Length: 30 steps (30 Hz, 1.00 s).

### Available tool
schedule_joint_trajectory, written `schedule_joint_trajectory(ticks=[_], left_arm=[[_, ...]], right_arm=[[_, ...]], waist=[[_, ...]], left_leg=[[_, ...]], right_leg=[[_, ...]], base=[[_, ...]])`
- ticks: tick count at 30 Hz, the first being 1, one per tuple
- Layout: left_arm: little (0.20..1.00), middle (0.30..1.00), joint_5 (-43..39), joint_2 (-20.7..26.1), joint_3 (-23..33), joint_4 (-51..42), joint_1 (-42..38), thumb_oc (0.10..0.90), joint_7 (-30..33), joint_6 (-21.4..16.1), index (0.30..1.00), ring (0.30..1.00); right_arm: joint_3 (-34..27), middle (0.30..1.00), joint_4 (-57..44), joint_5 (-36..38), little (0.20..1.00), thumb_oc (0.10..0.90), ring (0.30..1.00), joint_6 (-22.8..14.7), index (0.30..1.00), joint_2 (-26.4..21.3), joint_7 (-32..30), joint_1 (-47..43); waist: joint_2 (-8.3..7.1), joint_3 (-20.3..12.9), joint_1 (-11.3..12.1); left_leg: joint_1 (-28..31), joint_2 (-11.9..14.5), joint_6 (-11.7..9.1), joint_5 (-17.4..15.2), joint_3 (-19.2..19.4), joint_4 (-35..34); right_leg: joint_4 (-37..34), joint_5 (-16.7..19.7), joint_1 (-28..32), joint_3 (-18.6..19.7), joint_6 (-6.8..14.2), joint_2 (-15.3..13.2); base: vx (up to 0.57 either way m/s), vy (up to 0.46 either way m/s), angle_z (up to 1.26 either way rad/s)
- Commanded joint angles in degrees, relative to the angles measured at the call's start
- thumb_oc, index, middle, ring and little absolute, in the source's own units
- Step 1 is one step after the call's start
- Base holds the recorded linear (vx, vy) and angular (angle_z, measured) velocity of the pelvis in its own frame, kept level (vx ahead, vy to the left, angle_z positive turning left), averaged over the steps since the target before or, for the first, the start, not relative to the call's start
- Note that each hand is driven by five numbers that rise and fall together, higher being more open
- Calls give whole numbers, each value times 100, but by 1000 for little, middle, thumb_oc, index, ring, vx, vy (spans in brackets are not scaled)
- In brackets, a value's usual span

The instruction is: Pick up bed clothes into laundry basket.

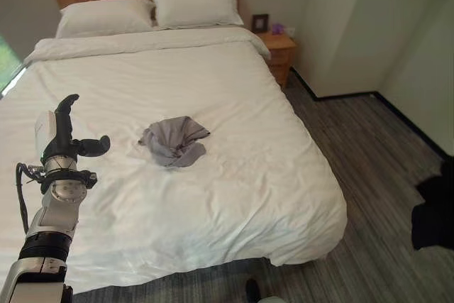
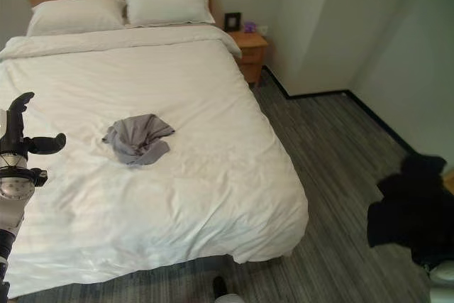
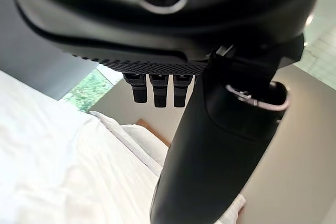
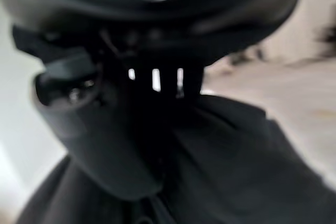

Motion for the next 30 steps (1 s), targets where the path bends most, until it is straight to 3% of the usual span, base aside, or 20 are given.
schedule_joint_trajectory(ticks=[1, 4, 9, 10, 15, 23, 24, 26, 30], left_arm=[[900, 900, 111, 527, 277, -205, -652, 800, 522, -141, 900, 900], [900, 900, 146, 397, -62, 22, -907, 800, 471, -107, 900, 900], [900, 900, -21, 220, -576, 281, -1384, 800, 353, -204, 900, 900], [900, 900, -224, 15, -793, 415, -1573, 800, 262, -294, 900, 900], [900, 900, -197, -226, -1517, 1154, -2244, 800, 159, -287, 900, 900], [900, 900, 736, -3, -2204, 2449, -2991, 800, 341, 59, 900, 900], [900, 900, 1060, 248, -2330, 2701, -3249, 800, 586, 237, 900, 900], [900, 900, 1060, 254, -2335, 2704, -3257, 800, 587, 236, 900, 900], [900, 900, 1308, 851, -2407, 2814, -3572, 800, 775, 372, 900, 900]], right_arm=[[-4, 300, 165, 104, 300, 400, 300, -241, 300, -499, -227, 283], [239, 300, 901, 283, 300, 400, 300, -212, 300, -337, -91, 276], [955, 300, 1986, 435, 300, 400, 300, -200, 300, -112, 123, -70], [1168, 300, 2389, 593, 300, 400, 300, -216, 300, -39, 266, -271], [1708, 300, 2876, 639, 300, 400, 300, -188, 300, 184, 429, -571], [1973, 300, 3089, 639, 300, 400, 300, -245, 300, 529, 343, -619], [2068, 300, 3146, 687, 300, 400, 300, -305, 300, 688, 283, -610], [2071, 300, 3149, 688, 300, 400, 300, -306, 300, 693, 281, -618], [2193, 300, 3166, 771, 300, 400, 300, -366, 300, 877, 300, -552]], waist=[[24, -181, -84], [115, -251, -253], [94, -252, -258], [78, -251, -243], [89, -205, -265], [84, -81, -235], [46, 3, -209], [46, -16, -195], [-17, 88, -118]], left_leg=[[-191, 473, -70, 329, -6, 149], [-27, 328, -38, 283, 84, 36], [87, 151, 52, 171, 278, -12], [80, 74, 97, 126, 306, -12], [-14, -120, 215, -4, 377, -12], [-256, -271, 307, -85, 589, -12], [-339, -278, 302, -97, 660, -12], [-371, -271, 299, -75, 676, -12], [-483, -210, 253, -71, 788, -12]], right_leg=[[378, -1271, 810, -73, 279, -195], [411, -1254, 829, -16, 348, -302], [425, -1077, 722, 93, 472, -460], [401, -986, 693, 64, 546, -553], [323, -724, 505, 88, 723, -758], [246, -286, 114, 115, 902, -944], [230, -92, -30, 16, 946, -973], [233, -70, -75, 37, 942, -964], [176, 184, -202, -201, 961, -1018]], base=[[219, 225, -48], [166, 209, 3], [87, 156, -55], [95, 137, -45], [78, 131, -4], [51, 85, -12], [47, 43, -8], [37, 28, -9], [51, 11, -17]])
